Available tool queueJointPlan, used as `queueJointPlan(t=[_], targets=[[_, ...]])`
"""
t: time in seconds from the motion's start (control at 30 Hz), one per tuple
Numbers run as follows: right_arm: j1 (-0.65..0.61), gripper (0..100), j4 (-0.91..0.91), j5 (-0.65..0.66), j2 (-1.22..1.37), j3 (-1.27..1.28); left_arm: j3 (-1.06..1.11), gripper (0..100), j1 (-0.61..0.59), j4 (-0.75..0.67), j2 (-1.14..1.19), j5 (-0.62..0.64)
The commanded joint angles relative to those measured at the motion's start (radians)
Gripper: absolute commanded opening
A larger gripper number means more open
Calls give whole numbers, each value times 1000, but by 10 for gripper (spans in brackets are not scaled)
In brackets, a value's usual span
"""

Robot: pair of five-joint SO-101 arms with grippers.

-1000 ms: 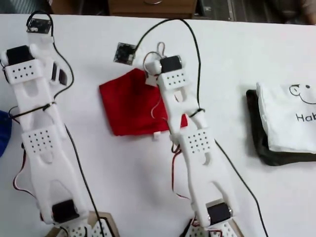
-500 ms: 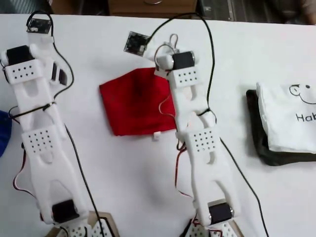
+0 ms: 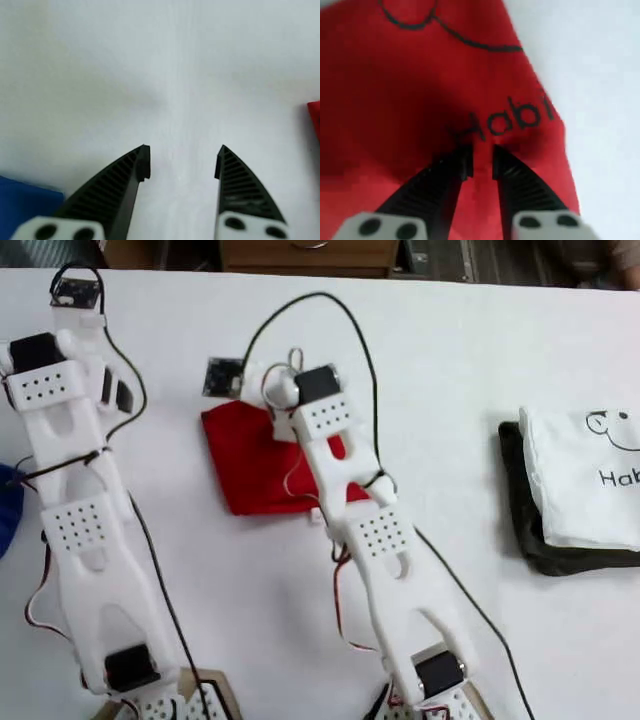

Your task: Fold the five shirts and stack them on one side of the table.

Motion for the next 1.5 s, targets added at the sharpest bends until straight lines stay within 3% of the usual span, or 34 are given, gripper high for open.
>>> queueJointPlan(t=[0.0,0.57,0.93,1.33,1.47], targets=[[25,76,-8,0,41,-38,-39,232,-14,0,-80,3],[38,75,-35,-3,-213,-35,-39,232,-14,-2,-72,3],[36,74,-424,-3,15,14,-39,232,-14,5,-74,3],[58,74,-423,-2,33,-46,-39,232,-14,3,-71,3],[53,74,-328,-2,-56,-44,-38,232,-14,3,-71,3]])
